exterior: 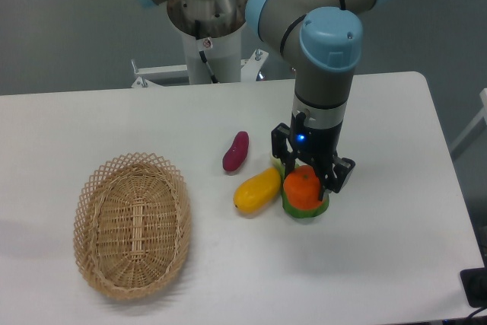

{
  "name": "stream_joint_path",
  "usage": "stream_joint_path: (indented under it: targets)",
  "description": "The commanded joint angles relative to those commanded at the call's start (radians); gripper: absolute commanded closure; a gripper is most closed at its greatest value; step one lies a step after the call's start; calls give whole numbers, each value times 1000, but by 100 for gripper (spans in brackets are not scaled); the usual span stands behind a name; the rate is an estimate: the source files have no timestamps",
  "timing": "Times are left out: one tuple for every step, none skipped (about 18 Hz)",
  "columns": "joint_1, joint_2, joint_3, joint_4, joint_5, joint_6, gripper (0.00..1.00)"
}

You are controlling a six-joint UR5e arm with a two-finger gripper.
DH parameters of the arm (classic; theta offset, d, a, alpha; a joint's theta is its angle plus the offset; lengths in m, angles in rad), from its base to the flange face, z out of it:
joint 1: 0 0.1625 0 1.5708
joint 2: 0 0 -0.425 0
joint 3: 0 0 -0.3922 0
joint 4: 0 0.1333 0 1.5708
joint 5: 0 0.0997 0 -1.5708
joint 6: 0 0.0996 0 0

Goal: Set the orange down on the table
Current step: 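Hold the orange in the gripper above the green pear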

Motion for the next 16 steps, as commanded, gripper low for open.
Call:
stream_joint_path:
  targets:
    - [0,0,-12,5,-3,0,53]
    - [2,0,-14,3,-3,0,53]
    - [2,0,-9,2,-3,0,53]
    - [2,2,-5,2,-2,0,53]
    - [2,2,-5,2,-2,0,53]
    - [2,2,-3,2,-2,0,53]
    - [-2,2,-5,2,-2,-2,53]
    - [0,2,-3,2,-2,-3,53]
    - [0,5,-2,2,-2,-6,53]
    - [-2,5,3,2,-2,-11,53]
    - [-3,5,5,3,-2,-12,53]
    - [-3,2,5,3,-3,-12,53]
    - [-5,2,6,5,-2,-17,53]
    - [-6,0,6,5,-2,-34,53]
    - [-9,-3,6,5,-2,-49,53]
    - [-11,-6,8,6,-2,-61,53]
